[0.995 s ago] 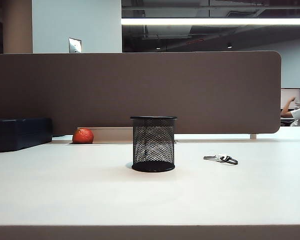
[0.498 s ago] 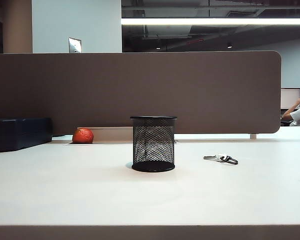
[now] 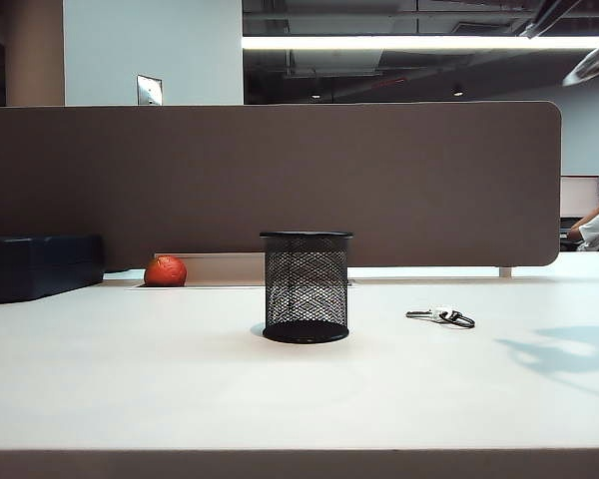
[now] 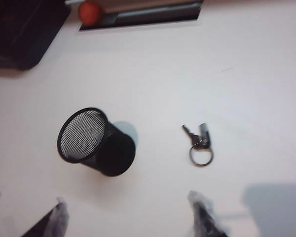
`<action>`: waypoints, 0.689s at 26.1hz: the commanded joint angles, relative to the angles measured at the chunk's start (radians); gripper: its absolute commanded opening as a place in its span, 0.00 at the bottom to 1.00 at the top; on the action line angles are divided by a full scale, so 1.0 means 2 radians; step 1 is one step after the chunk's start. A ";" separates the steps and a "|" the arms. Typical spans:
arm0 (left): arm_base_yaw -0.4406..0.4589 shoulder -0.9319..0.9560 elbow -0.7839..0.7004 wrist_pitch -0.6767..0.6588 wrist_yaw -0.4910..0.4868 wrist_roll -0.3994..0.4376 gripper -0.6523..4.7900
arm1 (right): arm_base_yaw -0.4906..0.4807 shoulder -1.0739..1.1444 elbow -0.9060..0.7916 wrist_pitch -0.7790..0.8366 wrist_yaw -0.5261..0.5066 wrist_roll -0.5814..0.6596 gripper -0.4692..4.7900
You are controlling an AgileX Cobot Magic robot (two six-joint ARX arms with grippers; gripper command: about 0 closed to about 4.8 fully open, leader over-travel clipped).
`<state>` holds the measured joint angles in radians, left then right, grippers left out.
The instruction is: Pick up a bunch of keys from the table, then put them into the black basket.
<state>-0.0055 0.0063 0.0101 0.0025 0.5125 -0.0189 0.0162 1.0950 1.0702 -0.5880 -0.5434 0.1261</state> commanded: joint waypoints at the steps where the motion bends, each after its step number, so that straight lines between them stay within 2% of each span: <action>1: 0.000 0.000 0.002 0.003 0.002 0.000 0.11 | 0.022 0.033 0.015 -0.005 -0.004 -0.028 0.71; 5: 0.000 0.000 0.002 0.003 0.001 0.000 0.11 | 0.051 0.082 0.023 -0.003 0.006 -0.039 0.72; 7: 0.000 0.000 0.002 0.003 0.002 0.000 0.11 | 0.065 0.109 0.025 -0.001 0.015 -0.039 0.81; 8: 0.000 0.000 0.002 0.002 0.002 0.001 0.11 | 0.076 0.131 0.025 0.004 0.022 -0.041 0.90; 9: 0.000 0.000 0.002 0.002 0.002 0.000 0.11 | 0.082 0.146 0.026 0.008 0.028 -0.041 0.92; 18: 0.000 0.000 0.002 -0.009 0.002 0.000 0.11 | 0.109 0.254 0.054 0.022 0.060 -0.054 0.92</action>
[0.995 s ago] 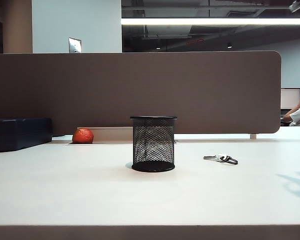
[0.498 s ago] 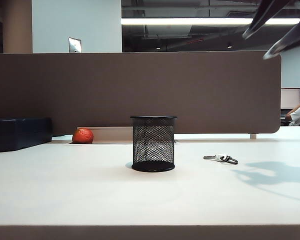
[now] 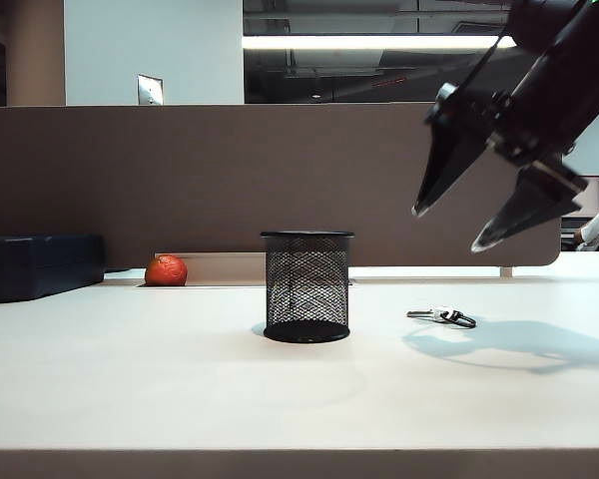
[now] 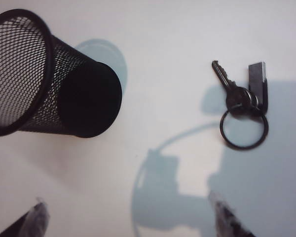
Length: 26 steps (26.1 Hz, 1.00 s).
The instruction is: Pick up a bunch of keys from the table, then put them into the black basket.
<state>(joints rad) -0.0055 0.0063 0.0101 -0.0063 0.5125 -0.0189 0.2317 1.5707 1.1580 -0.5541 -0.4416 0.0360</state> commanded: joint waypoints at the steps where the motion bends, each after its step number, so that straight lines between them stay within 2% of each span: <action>1: 0.000 0.000 0.002 -0.007 0.002 0.001 0.11 | 0.001 0.023 0.015 0.005 0.011 -0.009 0.92; 13: 0.000 0.000 0.002 -0.008 0.002 0.001 0.11 | 0.004 0.097 0.049 0.006 0.013 -0.009 0.92; 20: 0.000 0.000 0.002 -0.008 0.002 0.000 0.11 | 0.004 0.123 0.052 0.017 0.040 -0.011 0.92; 26: 0.000 0.000 0.002 -0.008 0.002 0.000 0.11 | 0.004 0.138 0.056 0.034 0.041 -0.011 0.92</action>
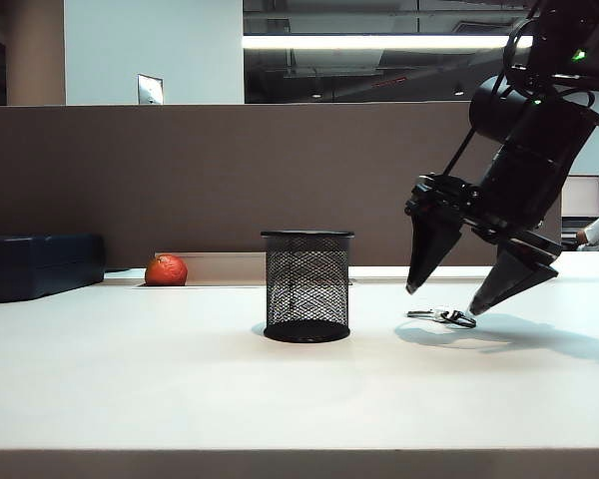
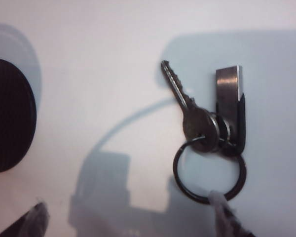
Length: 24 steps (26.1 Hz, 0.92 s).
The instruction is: Pick up a bunch of keys from the table, then put them into the black basket.
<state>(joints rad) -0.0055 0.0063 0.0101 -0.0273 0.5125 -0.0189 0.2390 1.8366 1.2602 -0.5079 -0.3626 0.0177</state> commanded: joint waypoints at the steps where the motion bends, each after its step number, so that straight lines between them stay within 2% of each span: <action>1: 0.000 0.000 0.002 0.002 0.002 0.000 0.11 | 0.001 0.006 0.004 0.012 0.002 -0.002 0.92; 17: 0.000 0.000 0.002 -0.001 0.002 0.000 0.11 | 0.001 0.027 0.004 0.035 0.001 0.001 0.90; 21: 0.000 0.000 0.002 -0.001 0.002 0.000 0.11 | 0.001 0.033 0.004 0.033 0.001 0.001 0.75; 22: 0.000 0.000 0.002 -0.001 0.002 0.000 0.11 | 0.001 0.034 0.004 0.032 0.003 0.001 0.67; 24: 0.000 0.000 0.002 -0.001 0.002 0.000 0.11 | 0.001 0.034 0.004 0.032 0.005 0.001 0.56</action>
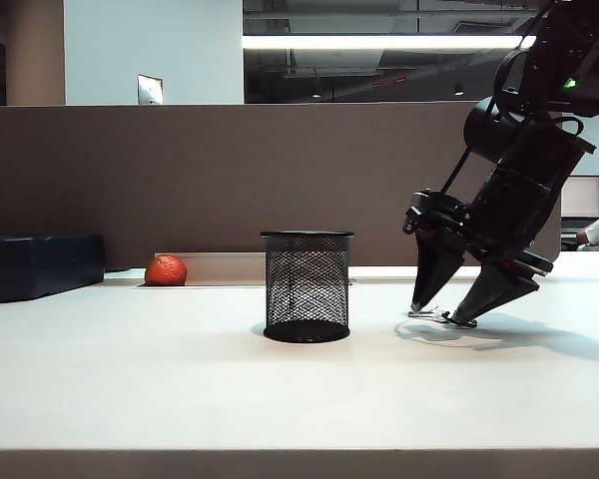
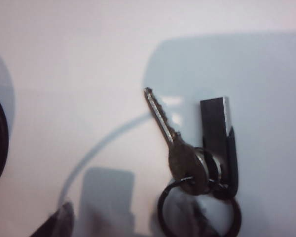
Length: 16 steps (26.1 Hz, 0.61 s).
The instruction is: Pick up a bunch of keys from the table, then put them into the black basket.
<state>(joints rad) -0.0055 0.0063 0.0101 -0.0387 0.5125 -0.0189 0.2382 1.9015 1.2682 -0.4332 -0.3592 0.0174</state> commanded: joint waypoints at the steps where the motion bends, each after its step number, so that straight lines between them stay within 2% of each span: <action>1: 0.000 0.000 0.002 0.005 -0.001 0.000 0.11 | 0.001 0.002 0.000 -0.006 0.011 0.001 0.54; 3: 0.000 0.000 0.002 0.005 -0.002 0.000 0.11 | 0.002 0.002 0.000 -0.006 0.014 0.001 0.53; 10: 0.000 0.000 0.002 0.005 -0.002 0.000 0.11 | 0.002 0.002 0.000 -0.006 0.037 0.001 0.36; 13: 0.000 0.000 0.002 0.005 -0.002 0.000 0.11 | 0.002 0.003 0.000 -0.006 0.041 0.001 0.35; 16: 0.000 0.000 0.002 0.005 -0.002 0.000 0.11 | 0.002 0.003 0.000 -0.006 0.051 0.001 0.17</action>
<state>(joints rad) -0.0055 0.0063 0.0101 -0.0387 0.5114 -0.0189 0.2417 1.9060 1.2682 -0.4355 -0.2729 0.0181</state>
